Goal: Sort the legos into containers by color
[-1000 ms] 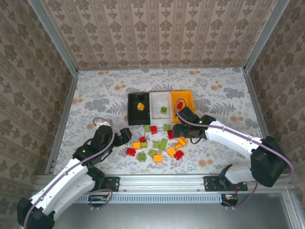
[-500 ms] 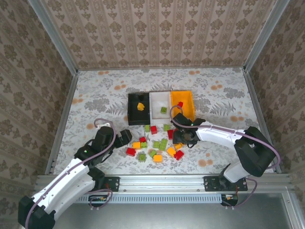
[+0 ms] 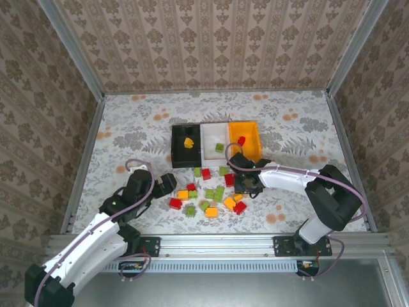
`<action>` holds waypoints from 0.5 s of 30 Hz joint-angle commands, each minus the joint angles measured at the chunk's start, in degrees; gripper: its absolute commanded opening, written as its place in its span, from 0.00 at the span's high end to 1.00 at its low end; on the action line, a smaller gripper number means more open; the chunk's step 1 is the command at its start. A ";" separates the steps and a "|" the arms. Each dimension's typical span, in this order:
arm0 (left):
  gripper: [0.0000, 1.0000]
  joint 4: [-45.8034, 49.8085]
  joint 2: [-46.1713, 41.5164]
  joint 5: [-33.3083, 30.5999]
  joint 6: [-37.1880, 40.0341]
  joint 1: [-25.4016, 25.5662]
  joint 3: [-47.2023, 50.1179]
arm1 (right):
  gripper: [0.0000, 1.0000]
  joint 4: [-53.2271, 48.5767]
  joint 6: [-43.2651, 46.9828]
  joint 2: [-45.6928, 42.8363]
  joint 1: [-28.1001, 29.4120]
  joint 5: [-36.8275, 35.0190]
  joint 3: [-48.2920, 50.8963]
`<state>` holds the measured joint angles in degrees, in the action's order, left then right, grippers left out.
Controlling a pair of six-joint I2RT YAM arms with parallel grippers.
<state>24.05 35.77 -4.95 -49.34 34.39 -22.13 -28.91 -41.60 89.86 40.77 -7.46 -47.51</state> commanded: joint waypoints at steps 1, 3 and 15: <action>0.00 0.82 -0.61 0.40 -0.58 -0.51 0.42 | 0.67 -1.48 1.38 -4.04 0.01 -0.62 -0.67; 0.00 0.67 -0.61 0.47 -0.58 -0.64 0.42 | 0.70 -3.87 2.41 -6.52 0.14 -0.61 -1.92; 0.00 3.83 -2.34 0.59 -0.73 -1.05 -0.28 | 0.71 -4.46 9.01 5.55 6.30 3.94 -31.00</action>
<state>25.17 34.63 -4.67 -49.34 33.95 -22.13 -33.30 -35.40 89.41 45.84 -5.52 -72.36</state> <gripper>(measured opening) 0.997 0.374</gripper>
